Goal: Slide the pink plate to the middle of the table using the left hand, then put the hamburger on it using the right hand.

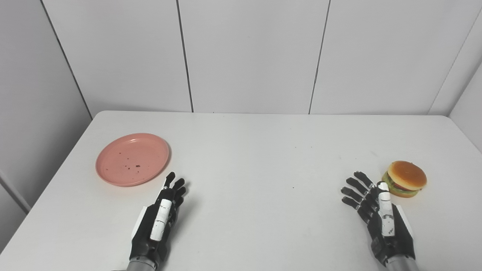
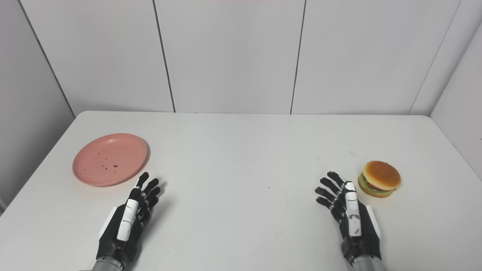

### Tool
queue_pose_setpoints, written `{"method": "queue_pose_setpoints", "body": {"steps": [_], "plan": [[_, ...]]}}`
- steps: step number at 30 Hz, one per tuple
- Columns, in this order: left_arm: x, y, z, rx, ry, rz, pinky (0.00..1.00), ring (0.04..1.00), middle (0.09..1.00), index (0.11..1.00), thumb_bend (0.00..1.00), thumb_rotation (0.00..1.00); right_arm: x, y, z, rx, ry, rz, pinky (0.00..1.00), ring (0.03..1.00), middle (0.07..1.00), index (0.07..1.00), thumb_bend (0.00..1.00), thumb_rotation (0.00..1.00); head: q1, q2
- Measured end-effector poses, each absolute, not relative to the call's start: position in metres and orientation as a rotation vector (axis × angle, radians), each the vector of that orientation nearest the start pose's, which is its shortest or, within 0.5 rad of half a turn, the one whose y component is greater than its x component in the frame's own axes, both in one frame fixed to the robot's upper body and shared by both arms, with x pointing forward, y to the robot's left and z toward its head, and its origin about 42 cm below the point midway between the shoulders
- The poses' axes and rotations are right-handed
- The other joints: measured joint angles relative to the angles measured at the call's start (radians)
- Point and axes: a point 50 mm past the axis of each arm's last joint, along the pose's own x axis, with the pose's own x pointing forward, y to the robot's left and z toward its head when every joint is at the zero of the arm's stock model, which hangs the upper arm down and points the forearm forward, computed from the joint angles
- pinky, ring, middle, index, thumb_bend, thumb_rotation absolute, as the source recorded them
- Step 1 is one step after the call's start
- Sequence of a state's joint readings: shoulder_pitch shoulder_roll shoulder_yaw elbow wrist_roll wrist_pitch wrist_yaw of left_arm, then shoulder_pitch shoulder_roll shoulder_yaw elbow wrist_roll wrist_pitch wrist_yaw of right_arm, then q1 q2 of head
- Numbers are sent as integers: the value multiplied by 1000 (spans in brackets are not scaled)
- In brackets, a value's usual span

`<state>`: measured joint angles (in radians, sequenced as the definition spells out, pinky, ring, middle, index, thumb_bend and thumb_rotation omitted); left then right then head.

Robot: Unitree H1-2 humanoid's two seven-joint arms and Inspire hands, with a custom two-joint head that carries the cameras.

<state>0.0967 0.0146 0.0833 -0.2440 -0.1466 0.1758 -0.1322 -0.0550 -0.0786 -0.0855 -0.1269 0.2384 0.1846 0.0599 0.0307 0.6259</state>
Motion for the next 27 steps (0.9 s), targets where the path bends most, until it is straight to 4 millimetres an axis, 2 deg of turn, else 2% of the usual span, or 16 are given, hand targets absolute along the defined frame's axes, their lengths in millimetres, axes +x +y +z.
{"method": "queue_pose_setpoints", "body": {"steps": [2,4,6,8,10,11,16,17,19,20,22,24,27], "plan": [[251,234,124,-123,13,-51,1000,967,959,1000,925,867,301,-250,136,157,-11,33,795,786,826,851,827,1000,15,-12],[252,233,122,-108,8,-53,1000,968,960,1000,934,869,302,-252,135,163,-16,35,801,789,827,857,820,1000,60,-43],[252,230,120,-98,6,-55,1000,969,960,1000,944,871,305,-255,131,177,-20,37,808,790,827,859,823,1000,75,-52],[254,227,119,-83,0,-56,1000,971,962,1000,935,873,308,-260,129,177,-26,42,815,795,831,862,822,1000,109,-77],[255,224,117,-73,-5,-61,1000,978,967,1000,919,878,310,-265,128,171,-36,43,811,793,829,866,821,1000,121,-84],[256,223,116,-72,-6,-61,1000,980,969,1000,913,879,311,-267,126,168,-37,45,809,792,829,870,820,1000,147,-109],[258,216,109,-76,-24,-54,1000,988,974,1000,878,892,319,-276,123,165,-57,49,816,798,837,873,796,1000,172,-140],[259,214,108,-75,-29,-53,1000,992,977,1000,867,896,321,-278,123,165,-56,49,818,802,843,871,795,1000,185,-159],[261,212,107,-69,-33,-54,1000,994,979,1000,859,899,325,-281,121,160,-55,53,820,804,845,869,793,1000,189,-167],[262,212,105,-65,-33,-54,1000,995,980,1000,855,899,326,-282,121,158,-58,55,823,806,846,873,797,1000,199,-188],[262,211,103,-61,-36,-54,1000,997,984,1000,858,896,329,-284,121,162,-65,58,823,806,844,875,794,1000,199,-189],[264,210,103,-56,-46,-57,1000,997,985,1000,867,888,332,-286,119,163,-62,59,822,804,844,874,794,1000,213,-219],[265,209,101,-44,-56,-58,1000,994,984,1000,874,875,336,-289,118,163,-62,56,824,803,843,874,808,1000,218,-232]]}}
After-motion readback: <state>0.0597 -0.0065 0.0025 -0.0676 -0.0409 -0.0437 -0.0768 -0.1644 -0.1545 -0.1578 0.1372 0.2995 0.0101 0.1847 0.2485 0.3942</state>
